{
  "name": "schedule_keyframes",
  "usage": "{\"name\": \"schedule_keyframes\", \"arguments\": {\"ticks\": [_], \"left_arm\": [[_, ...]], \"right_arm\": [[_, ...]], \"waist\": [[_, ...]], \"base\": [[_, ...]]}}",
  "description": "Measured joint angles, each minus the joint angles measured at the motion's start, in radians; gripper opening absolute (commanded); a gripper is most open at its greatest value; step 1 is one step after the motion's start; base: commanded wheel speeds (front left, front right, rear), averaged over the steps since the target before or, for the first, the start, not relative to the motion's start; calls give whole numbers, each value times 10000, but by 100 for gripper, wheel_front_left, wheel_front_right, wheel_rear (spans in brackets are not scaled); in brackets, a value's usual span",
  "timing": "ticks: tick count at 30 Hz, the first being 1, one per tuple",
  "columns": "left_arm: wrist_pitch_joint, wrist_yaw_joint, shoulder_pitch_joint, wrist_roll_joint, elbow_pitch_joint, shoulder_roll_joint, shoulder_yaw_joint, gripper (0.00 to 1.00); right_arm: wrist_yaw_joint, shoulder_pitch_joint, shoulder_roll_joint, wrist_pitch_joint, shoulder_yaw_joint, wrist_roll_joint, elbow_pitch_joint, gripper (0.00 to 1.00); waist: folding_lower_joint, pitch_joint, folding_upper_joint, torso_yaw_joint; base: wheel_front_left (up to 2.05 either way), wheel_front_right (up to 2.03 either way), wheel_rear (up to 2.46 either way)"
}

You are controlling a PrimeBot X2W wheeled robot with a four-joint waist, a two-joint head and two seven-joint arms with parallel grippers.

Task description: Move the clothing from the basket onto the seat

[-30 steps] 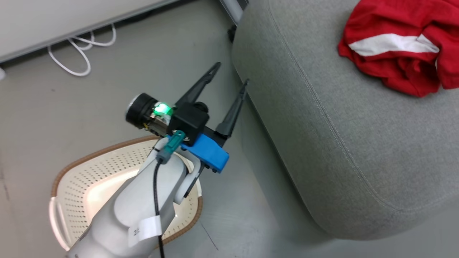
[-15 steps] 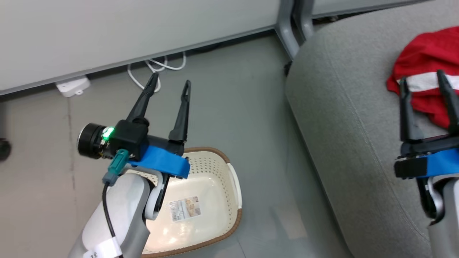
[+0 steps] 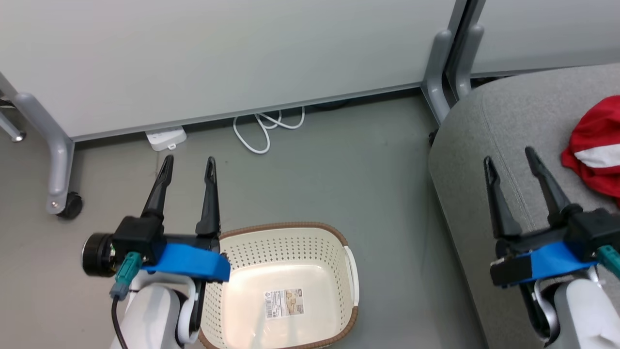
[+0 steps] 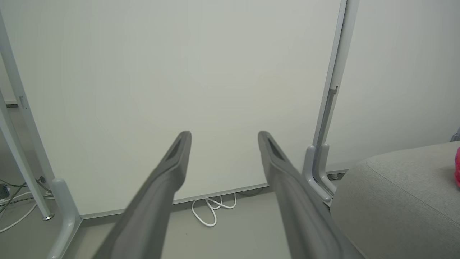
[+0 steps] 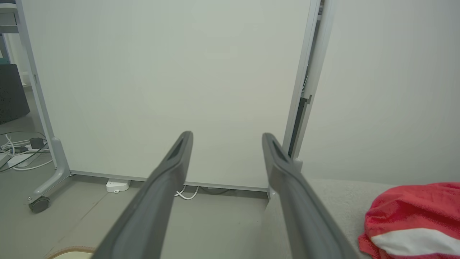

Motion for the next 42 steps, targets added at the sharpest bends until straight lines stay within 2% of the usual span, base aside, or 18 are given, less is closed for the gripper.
{"name": "schedule_keyframes", "arguments": {"ticks": [14, 23, 36, 42], "left_arm": [[0, -596, 2037, 660, -372, -510, 1369, 100], [0, -882, 2444, 740, -464, -614, 1770, 100], [-2, -970, 2614, 734, -301, -646, 1824, 100], [0, -880, 2615, 738, -234, -648, 1778, 100]], "right_arm": [[0, 1623, 654, -2, -236, 6, 359, 100], [0, 2072, 878, 0, -600, 79, 460, 100], [0, 2187, 1012, -2, -585, 65, 692, 100], [0, 2187, 1032, 0, -550, 65, 729, 100]], "waist": [[-1, -1199, 0, 348], [0, -1447, 0, 578], [0, -1561, 0, 688], [1, -1554, 0, 694]], "base": [[0, 0, 0], [0, 0, 0], [0, 0, 0], [0, 0, 0]]}}
